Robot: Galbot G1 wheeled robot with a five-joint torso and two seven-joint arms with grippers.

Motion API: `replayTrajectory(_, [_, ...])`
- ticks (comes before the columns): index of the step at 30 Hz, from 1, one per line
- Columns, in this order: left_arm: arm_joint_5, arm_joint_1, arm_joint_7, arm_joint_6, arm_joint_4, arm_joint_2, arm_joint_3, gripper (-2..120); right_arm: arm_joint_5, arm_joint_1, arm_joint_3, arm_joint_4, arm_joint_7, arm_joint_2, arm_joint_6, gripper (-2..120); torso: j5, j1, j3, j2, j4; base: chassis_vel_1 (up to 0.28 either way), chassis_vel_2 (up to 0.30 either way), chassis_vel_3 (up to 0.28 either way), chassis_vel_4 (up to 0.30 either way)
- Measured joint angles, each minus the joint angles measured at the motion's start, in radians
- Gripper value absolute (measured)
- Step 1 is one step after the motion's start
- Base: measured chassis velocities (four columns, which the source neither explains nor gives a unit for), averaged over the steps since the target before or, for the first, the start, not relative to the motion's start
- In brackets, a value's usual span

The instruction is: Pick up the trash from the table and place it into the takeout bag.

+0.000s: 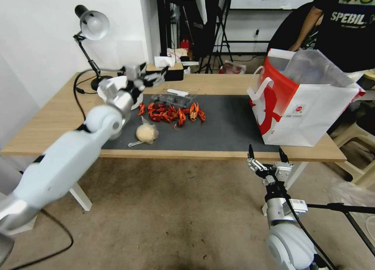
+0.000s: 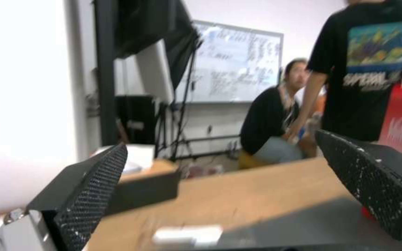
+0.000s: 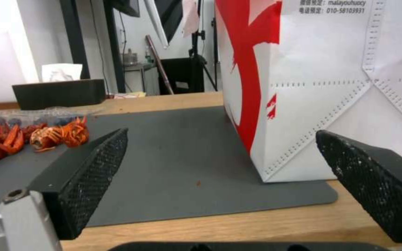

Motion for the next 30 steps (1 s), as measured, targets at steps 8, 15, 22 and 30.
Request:
replayTrajectory(8, [0.095, 0.234, -0.047, 0.000, -0.114, 0.029, -0.177, 100, -0.001, 0.000, -0.002, 0.000, 0.003, 0.000, -0.004, 100, 0.0003, 0.000, 0.000, 0.000, -0.0001, 0.000, 0.000, 0.000, 0.000])
replayTrajectory(15, [0.182, 0.421, -0.057, -0.021, -0.175, 0.010, -0.319, 100, -0.004, 0.000, -0.006, 0.000, 0.004, 0.004, -0.005, 100, 0.0003, 0.000, 0.000, 0.000, -0.0001, 0.000, 0.000, 0.000, 0.000])
replayTrajectory(22, [0.277, 0.601, -0.045, -0.082, -0.208, -0.042, -0.405, 100, -0.007, -0.014, -0.002, 0.003, 0.005, 0.006, -0.004, 100, 0.0002, 0.000, 0.000, 0.000, -0.0001, 0.000, 0.000, 0.000, 0.000])
replayTrajectory(30, [0.357, 0.727, -0.029, -0.130, -0.237, -0.113, -0.484, 100, -0.009, -0.019, 0.000, 0.005, 0.005, 0.007, -0.002, 100, 0.0006, 0.000, 0.000, 0.000, 0.0000, 0.000, 0.000, 0.000, 0.000])
